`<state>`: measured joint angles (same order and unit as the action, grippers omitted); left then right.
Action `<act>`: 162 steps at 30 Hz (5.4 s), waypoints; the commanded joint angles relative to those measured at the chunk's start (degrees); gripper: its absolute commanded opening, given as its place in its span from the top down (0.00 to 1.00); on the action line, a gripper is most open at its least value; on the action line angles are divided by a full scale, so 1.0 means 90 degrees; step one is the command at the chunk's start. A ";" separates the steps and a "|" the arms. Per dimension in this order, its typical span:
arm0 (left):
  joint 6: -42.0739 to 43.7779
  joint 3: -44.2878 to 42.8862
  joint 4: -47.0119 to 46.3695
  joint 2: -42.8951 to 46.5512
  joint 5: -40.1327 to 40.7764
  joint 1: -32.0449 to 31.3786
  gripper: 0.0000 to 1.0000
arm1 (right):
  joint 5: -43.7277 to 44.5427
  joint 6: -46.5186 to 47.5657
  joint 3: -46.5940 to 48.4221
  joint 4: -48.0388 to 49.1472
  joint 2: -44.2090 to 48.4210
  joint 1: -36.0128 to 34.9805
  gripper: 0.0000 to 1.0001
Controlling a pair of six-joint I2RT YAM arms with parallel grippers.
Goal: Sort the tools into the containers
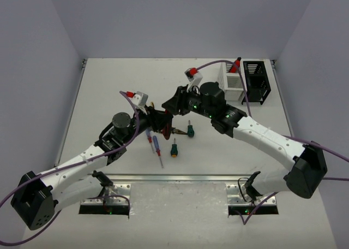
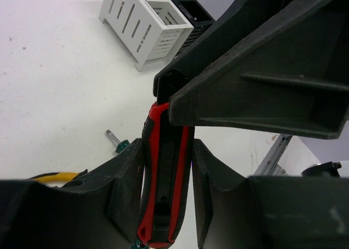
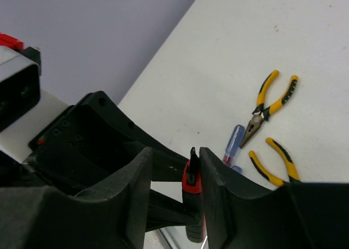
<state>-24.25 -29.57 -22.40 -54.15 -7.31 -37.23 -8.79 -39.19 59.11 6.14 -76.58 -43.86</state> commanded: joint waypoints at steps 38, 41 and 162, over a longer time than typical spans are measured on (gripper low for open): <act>0.0126 -0.2796 0.5657 0.0634 0.3101 -0.0098 0.00 | 0.3340 0.2979 0.3338 -0.1004 -0.1951 0.3255 1.00; 0.0365 -0.2728 0.5963 0.0809 0.3020 -0.0094 0.00 | 0.3350 0.3133 0.4132 -0.0881 -0.2423 0.3660 1.00; -0.0009 -0.1934 0.6575 0.1743 0.4961 -0.0062 0.00 | 0.1957 0.2541 0.2349 -0.4633 -0.3179 0.0241 0.34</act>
<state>-25.32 -47.17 38.77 -37.20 38.48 -37.91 3.69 -10.13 77.56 -35.17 -102.81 -41.42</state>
